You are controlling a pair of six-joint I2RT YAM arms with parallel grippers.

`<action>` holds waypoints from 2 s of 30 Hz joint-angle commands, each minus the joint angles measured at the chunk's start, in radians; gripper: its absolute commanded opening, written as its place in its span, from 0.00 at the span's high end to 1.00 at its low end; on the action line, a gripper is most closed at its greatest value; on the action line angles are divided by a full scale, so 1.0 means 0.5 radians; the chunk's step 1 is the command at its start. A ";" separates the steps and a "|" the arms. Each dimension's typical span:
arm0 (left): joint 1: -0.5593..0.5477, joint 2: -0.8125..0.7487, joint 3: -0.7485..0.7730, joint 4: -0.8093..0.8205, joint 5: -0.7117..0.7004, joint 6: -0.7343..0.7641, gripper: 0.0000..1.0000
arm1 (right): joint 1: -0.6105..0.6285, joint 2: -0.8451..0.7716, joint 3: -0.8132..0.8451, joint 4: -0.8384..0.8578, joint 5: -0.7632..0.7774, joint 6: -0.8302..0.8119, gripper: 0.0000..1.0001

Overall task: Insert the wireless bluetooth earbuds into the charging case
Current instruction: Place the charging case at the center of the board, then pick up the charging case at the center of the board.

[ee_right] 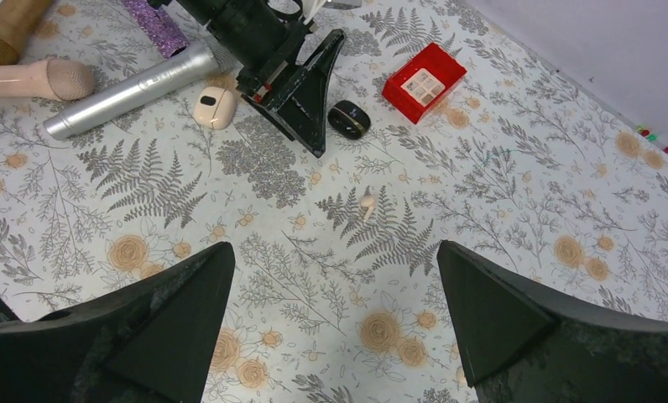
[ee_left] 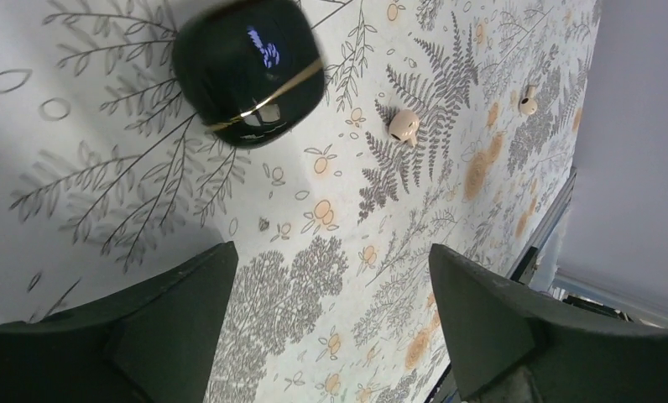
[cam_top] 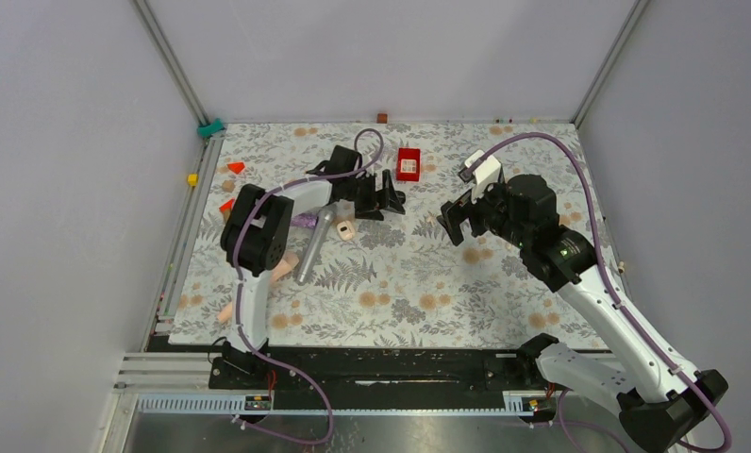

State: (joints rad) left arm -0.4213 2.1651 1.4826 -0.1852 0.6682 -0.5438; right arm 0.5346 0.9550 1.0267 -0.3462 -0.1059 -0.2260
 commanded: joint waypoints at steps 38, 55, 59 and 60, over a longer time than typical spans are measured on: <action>1.286 -1.483 -0.859 0.005 0.994 0.578 0.01 | 0.467 2.626 1.899 -0.497 -0.194 0.924 0.25; 1.312 -1.548 -0.894 0.044 1.047 0.551 0.01 | 0.542 2.920 2.170 -0.673 -0.044 0.875 0.23; 1.317 -1.549 -0.902 0.061 1.051 0.542 0.01 | 0.546 2.970 2.219 -0.691 -0.017 0.856 0.23; 1.317 -1.545 -0.904 0.062 1.054 0.539 0.01 | 0.552 2.984 2.235 -0.703 -0.011 0.851 0.24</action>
State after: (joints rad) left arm 0.2287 1.4277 1.0374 -0.2096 1.1557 -0.2672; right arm 0.7986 2.4210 2.0846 -0.6655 -0.1421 0.2134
